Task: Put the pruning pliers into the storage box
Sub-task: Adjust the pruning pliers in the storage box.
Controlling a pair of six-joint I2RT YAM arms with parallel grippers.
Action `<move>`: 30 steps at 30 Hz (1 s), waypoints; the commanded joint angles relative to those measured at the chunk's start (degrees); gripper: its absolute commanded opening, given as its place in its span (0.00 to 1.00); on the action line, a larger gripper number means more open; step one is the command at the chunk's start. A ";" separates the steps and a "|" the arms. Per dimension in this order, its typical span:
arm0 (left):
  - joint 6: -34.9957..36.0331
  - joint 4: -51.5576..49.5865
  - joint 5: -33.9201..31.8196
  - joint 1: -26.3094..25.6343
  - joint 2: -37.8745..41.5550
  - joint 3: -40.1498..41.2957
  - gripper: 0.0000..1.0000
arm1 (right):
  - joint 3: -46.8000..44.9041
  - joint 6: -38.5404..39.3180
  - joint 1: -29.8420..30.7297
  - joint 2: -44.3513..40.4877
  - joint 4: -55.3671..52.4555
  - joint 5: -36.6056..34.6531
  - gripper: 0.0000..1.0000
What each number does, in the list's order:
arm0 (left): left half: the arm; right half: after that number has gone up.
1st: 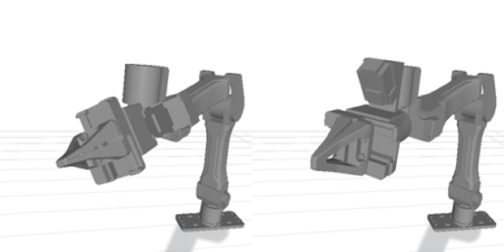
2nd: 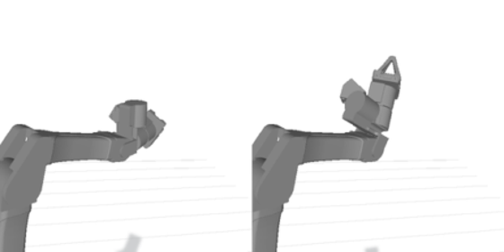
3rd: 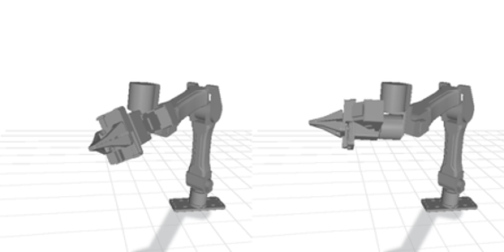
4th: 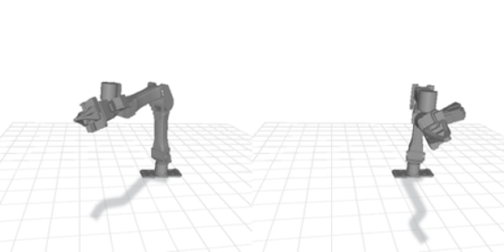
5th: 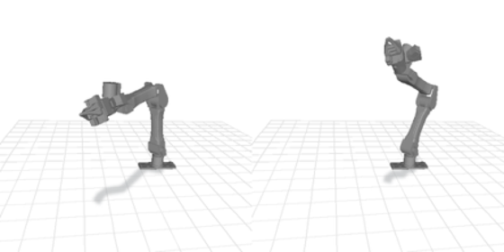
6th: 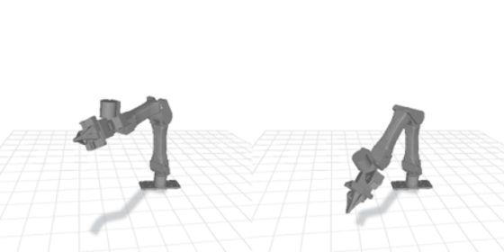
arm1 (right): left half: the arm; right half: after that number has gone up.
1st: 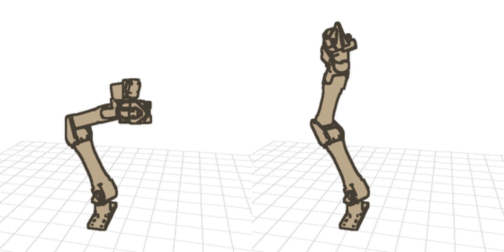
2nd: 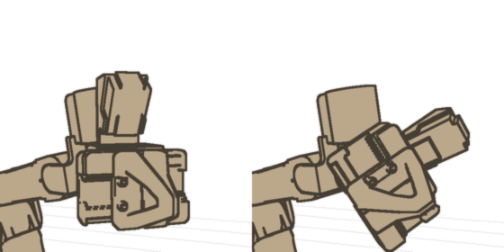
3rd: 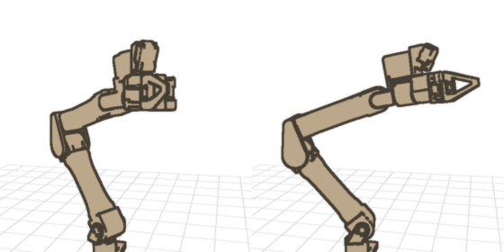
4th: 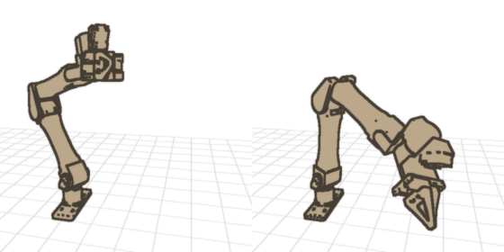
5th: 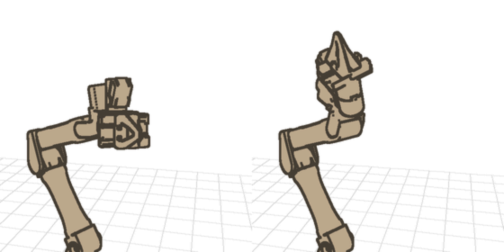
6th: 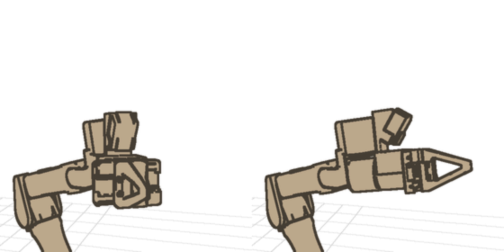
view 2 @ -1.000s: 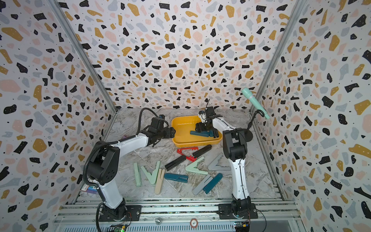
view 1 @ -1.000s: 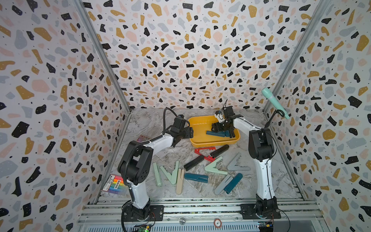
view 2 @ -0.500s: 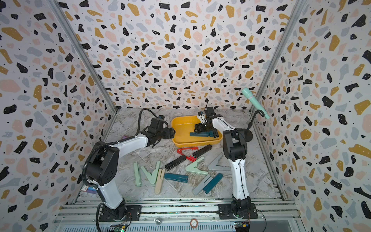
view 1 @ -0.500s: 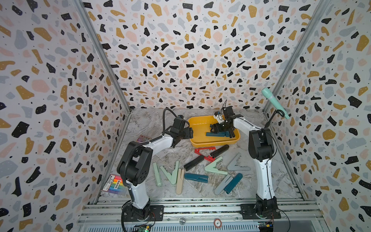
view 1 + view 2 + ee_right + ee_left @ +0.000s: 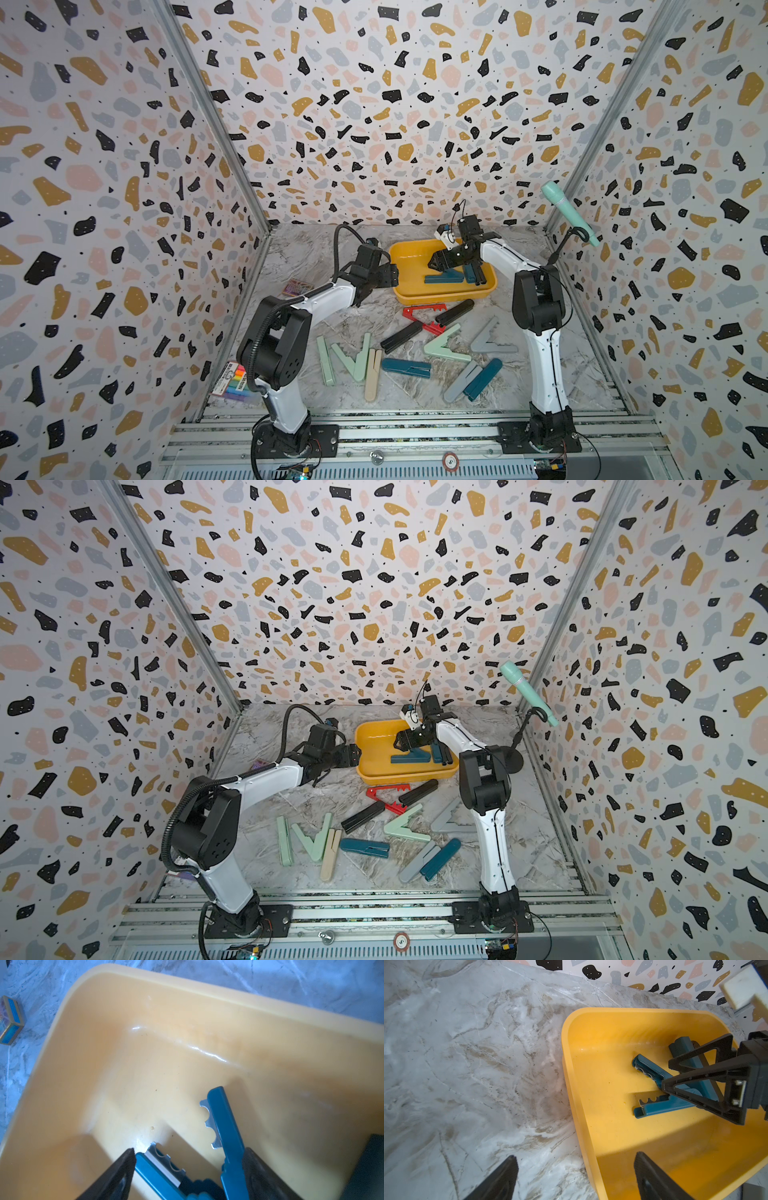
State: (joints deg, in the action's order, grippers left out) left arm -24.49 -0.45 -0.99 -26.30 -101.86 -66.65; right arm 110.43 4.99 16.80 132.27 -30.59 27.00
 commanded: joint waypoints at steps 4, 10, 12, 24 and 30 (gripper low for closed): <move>-0.04 1.76 -0.32 0.11 1.83 1.06 0.87 | -1.06 15.85 -0.27 -4.01 -4.57 -2.46 0.89; -0.03 1.84 -0.15 0.11 2.30 1.83 0.87 | -2.24 28.52 -0.38 -5.61 -7.17 2.17 0.93; -0.14 2.03 -0.24 0.11 2.46 2.18 0.87 | -0.77 31.93 -0.10 -4.56 -10.74 1.24 0.99; -0.38 2.38 0.51 0.14 0.88 1.09 0.87 | -2.57 32.76 3.19 -2.28 -4.02 -9.62 1.00; -0.01 1.94 0.37 0.12 0.86 0.91 0.87 | 2.64 30.66 5.44 1.86 -3.17 -12.41 0.92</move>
State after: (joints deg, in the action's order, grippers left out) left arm -24.69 0.16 -0.93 -26.30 -101.27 -64.97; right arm 110.08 36.95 21.58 132.97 -34.06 16.10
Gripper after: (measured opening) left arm 0.869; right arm 0.932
